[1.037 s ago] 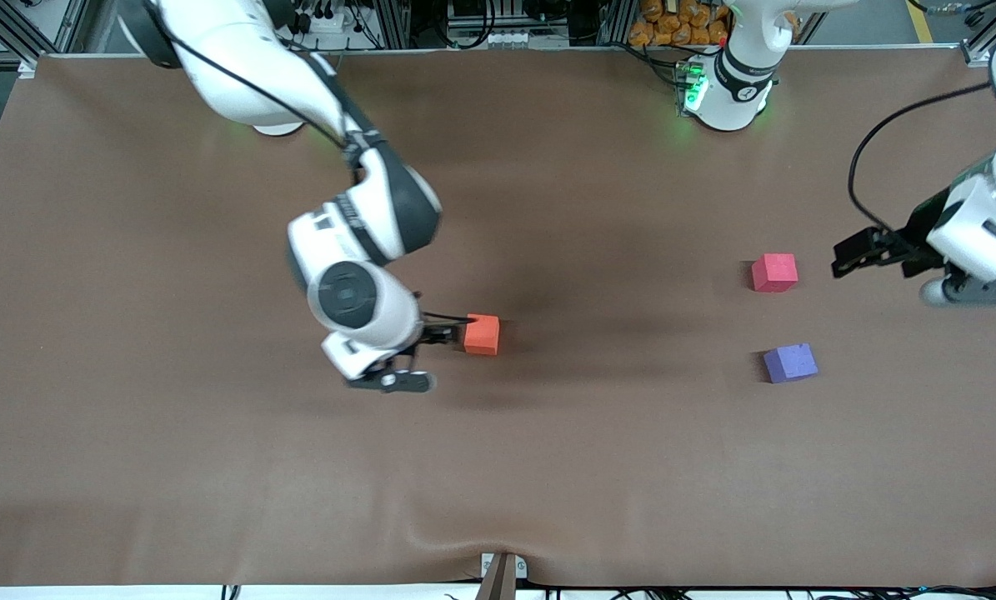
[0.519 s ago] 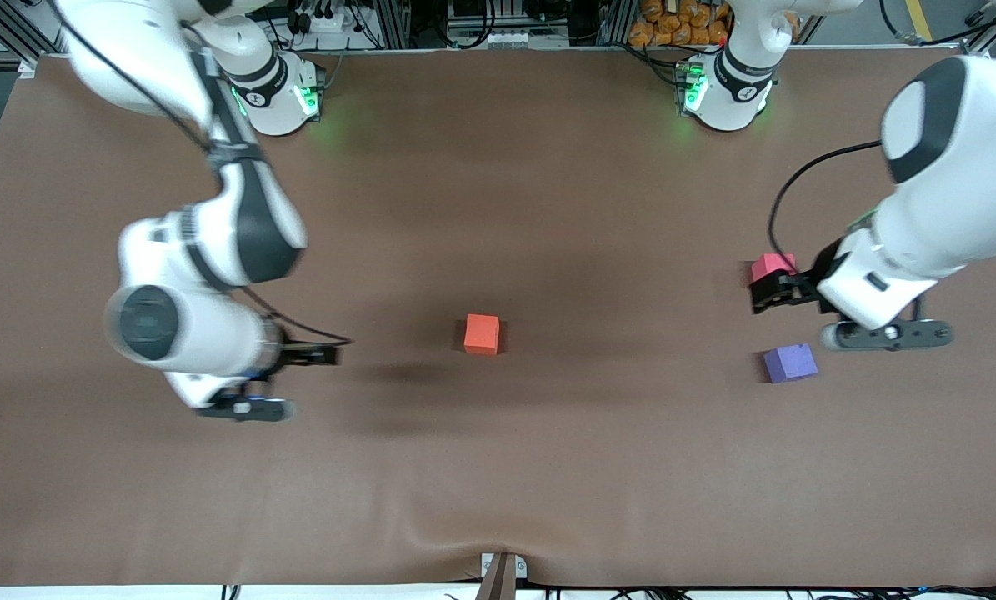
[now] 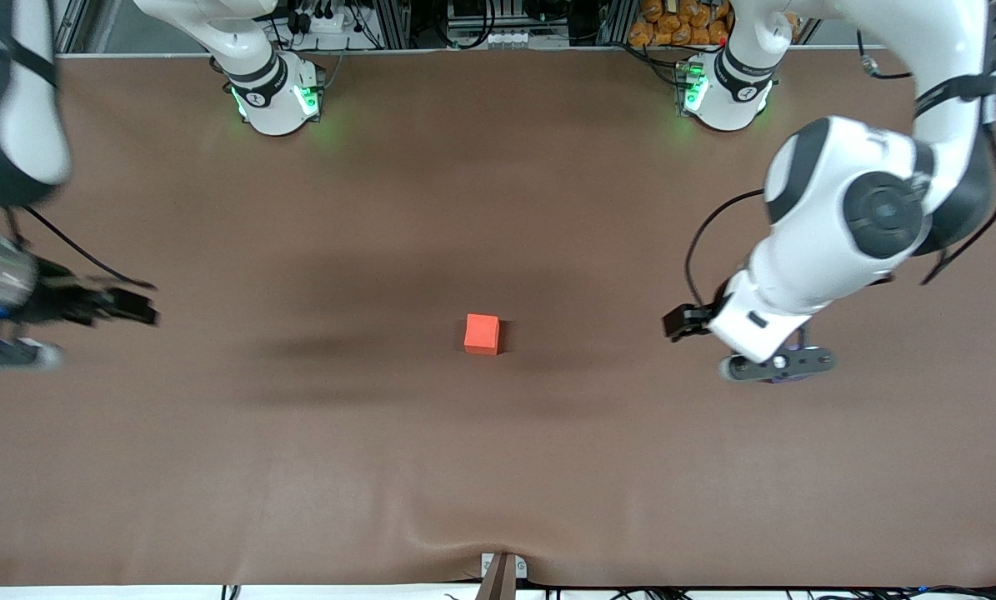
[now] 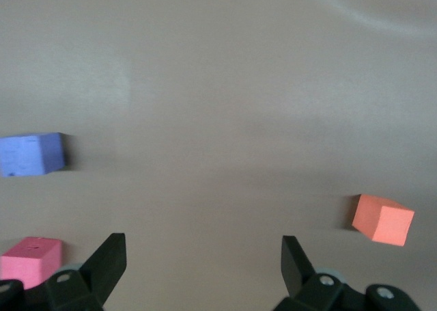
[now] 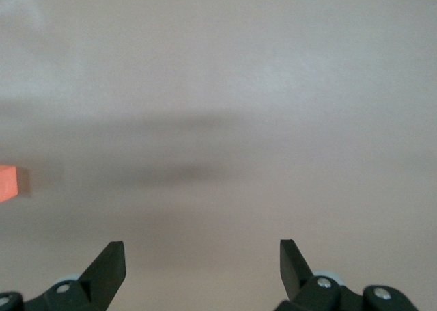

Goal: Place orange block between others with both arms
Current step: 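Move the left gripper over the orange cube while the right gripper retracts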

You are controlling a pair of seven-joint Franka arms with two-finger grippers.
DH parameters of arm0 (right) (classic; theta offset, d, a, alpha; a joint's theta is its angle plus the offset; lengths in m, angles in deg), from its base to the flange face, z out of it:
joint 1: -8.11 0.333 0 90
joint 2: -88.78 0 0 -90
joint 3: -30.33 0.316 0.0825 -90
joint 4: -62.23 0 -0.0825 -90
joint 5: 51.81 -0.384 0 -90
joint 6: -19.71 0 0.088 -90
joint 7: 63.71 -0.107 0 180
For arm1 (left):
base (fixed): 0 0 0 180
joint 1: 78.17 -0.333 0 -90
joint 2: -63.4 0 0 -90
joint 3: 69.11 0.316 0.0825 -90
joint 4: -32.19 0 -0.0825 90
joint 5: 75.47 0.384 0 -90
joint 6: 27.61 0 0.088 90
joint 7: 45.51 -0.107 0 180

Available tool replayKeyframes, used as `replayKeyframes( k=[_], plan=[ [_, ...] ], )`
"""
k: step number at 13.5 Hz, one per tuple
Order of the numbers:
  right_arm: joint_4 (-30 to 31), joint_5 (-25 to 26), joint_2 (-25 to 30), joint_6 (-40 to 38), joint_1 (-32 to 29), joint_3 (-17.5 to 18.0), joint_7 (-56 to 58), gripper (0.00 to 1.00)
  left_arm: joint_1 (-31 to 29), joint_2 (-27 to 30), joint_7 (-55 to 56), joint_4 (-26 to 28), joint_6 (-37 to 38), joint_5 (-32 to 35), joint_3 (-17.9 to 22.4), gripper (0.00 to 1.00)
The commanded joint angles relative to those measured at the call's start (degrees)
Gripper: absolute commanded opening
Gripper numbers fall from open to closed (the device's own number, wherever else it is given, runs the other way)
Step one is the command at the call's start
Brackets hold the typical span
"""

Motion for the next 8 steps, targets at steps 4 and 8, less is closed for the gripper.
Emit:
replayKeyframes(
  k=[4, 8],
  plan=[
    [3.34, 4.52, 10.18, -5.79, -0.9, -1.85, 0.44, 1.0, 4.58, -6.0, 6.8, -3.22, -6.08, 1.34, 0.67, 1.0],
    [3.43, 4.52, 11.33, -7.46, -1.42, -2.83, 0.62, 1.0, 9.23, -9.78, 12.77, -3.31, -11.01, 1.42, 1.9, 1.0]
  ],
)
